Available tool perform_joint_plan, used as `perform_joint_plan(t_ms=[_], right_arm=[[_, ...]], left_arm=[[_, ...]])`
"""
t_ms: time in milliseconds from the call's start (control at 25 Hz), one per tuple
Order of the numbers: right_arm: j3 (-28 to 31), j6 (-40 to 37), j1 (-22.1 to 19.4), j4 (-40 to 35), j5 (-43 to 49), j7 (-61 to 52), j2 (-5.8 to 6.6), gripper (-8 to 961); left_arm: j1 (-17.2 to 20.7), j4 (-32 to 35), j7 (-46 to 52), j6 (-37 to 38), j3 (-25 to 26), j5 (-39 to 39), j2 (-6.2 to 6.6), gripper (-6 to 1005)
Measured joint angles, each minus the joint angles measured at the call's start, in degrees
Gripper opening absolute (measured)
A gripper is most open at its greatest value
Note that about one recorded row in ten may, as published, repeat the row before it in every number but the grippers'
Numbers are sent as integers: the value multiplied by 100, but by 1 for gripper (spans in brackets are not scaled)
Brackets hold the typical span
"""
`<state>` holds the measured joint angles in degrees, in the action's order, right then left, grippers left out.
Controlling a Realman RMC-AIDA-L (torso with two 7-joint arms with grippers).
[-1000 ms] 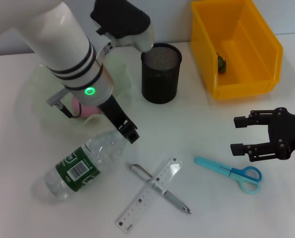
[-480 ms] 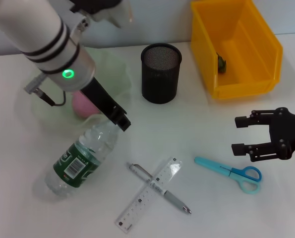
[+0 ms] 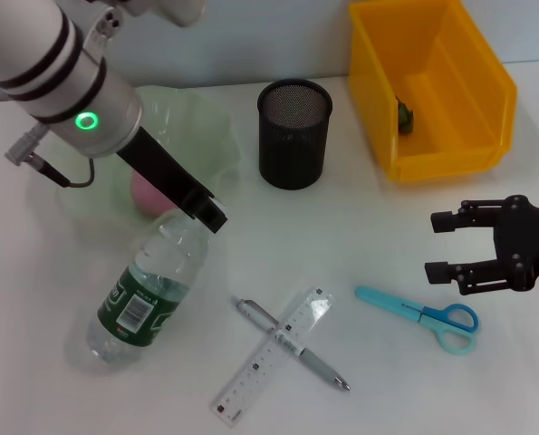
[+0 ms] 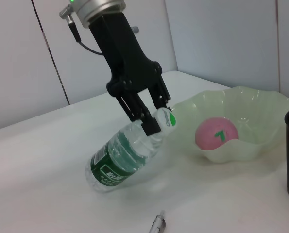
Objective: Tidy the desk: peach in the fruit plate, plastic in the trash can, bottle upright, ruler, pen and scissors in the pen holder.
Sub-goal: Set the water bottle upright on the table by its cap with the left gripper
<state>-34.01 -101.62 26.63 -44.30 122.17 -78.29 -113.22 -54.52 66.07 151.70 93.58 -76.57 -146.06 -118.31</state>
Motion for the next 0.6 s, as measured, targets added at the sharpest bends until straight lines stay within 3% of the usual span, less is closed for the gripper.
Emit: perform_joint_plan(t_ms=[600], right_arm=[[26, -2, 0, -11, 0, 16, 11, 784]], left_arm=[[308, 900, 0, 734, 428, -3, 10, 441]])
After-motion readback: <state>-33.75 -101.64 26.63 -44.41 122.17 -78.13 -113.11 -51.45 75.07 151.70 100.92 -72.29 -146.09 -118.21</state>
